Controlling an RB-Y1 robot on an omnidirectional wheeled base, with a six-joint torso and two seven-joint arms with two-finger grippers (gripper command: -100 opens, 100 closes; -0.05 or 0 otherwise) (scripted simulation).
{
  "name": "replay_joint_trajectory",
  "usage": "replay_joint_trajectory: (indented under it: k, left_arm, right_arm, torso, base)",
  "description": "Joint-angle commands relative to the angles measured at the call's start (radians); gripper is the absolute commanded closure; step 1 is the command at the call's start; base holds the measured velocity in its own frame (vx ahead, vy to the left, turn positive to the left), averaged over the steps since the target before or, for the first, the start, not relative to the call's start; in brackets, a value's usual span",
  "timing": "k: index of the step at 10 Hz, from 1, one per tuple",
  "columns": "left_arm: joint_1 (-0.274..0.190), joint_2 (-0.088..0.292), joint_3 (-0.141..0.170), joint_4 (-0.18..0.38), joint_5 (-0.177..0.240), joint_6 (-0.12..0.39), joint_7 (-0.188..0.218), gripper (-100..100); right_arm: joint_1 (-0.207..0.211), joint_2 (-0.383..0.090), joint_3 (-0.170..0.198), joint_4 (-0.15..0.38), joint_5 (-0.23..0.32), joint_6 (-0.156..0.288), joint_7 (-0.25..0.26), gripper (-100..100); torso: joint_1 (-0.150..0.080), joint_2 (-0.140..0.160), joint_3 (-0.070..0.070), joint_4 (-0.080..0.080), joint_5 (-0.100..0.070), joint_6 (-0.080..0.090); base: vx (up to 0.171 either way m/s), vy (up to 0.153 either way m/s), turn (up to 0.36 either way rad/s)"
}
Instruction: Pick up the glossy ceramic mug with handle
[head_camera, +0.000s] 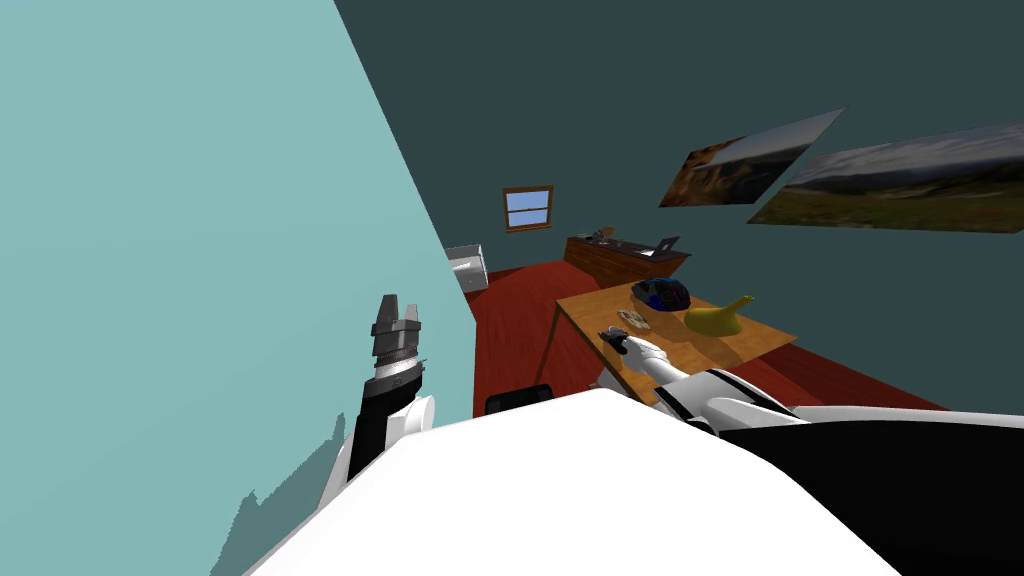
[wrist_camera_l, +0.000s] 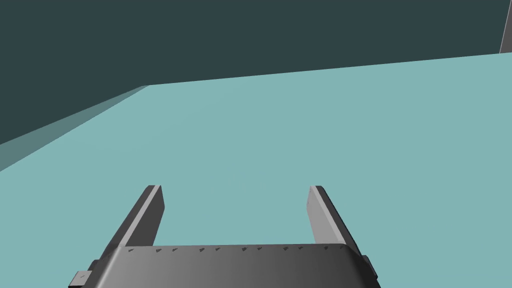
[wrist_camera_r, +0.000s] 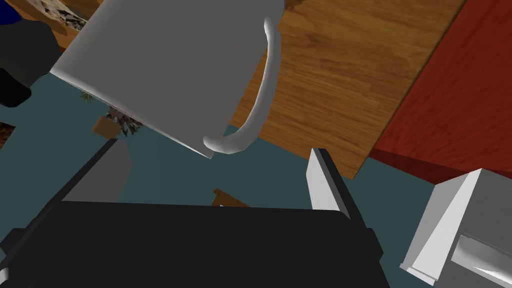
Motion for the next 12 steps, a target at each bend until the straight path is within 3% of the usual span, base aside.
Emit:
replay_joint_trajectory:
  k: [1, 3, 4, 8, 9, 10, 11, 12]
  left_arm:
    - [0.000, 0.000, 0.000, 0.000, 0.000, 0.000, 0.000, 0]
    - [0.000, 0.000, 0.000, 0.000, 0.000, 0.000, 0.000, 0]
    - [0.000, 0.000, 0.000, 0.000, 0.000, 0.000, 0.000, 0]
    - [0.000, 0.000, 0.000, 0.000, 0.000, 0.000, 0.000, 0]
    - [0.000, 0.000, 0.000, 0.000, 0.000, 0.000, 0.000, 0]
    - [0.000, 0.000, 0.000, 0.000, 0.000, 0.000, 0.000, 0]
    - [0.000, 0.000, 0.000, 0.000, 0.000, 0.000, 0.000, 0]
    - [0.000, 0.000, 0.000, 0.000, 0.000, 0.000, 0.000, 0]
  right_arm:
    - [0.031, -0.027, 0.050, -0.045, -0.050, 0.039, -0.020, -100]
    - [0.031, -0.027, -0.075, -0.003, 0.007, 0.025, -0.003, -100]
    - [0.031, -0.027, -0.003, -0.045, -0.046, 0.039, -0.020, -100]
    - [0.031, -0.027, 0.085, -0.045, -0.053, 0.039, -0.020, -100]
    - [0.036, -0.033, 0.085, -0.056, -0.065, 0.045, -0.024, -100]
    - [0.036, -0.034, 0.090, -0.057, -0.066, 0.047, -0.025, 0]
    - [0.035, -0.004, 0.081, -0.073, -0.048, 0.073, -0.016, -100]
    - [0.035, 0.011, 0.077, -0.081, -0.039, 0.085, -0.012, -100]
  torso:
    - [0.000, 0.000, 0.000, 0.000, 0.000, 0.000]
    - [0.000, 0.001, 0.000, 0.000, 0.000, 0.000]
    - [0.000, 0.001, 0.001, 0.000, 0.001, 0.001]
    - [0.000, 0.001, 0.001, 0.000, 0.001, 0.001]
    - [0.000, 0.001, 0.001, 0.000, 0.001, 0.001]
    - [0.000, 0.001, 0.001, 0.000, 0.001, 0.001]
    - [0.000, 0.001, 0.001, 0.000, 0.001, 0.001]
    - [-0.003, 0.000, 0.000, 0.000, 0.000, 0.001]
  base:
    - [0.011, 0.005, 0.011]
    - [0.000, 0.000, 0.000]
    - [0.000, 0.000, 0.000]
    - [0.000, 0.000, 0.000]
    - [0.000, 0.000, 0.000]
    - [0.000, 0.000, 0.000]
    - [0.024, -0.052, -0.031]
    - [0.035, -0.114, -0.026]
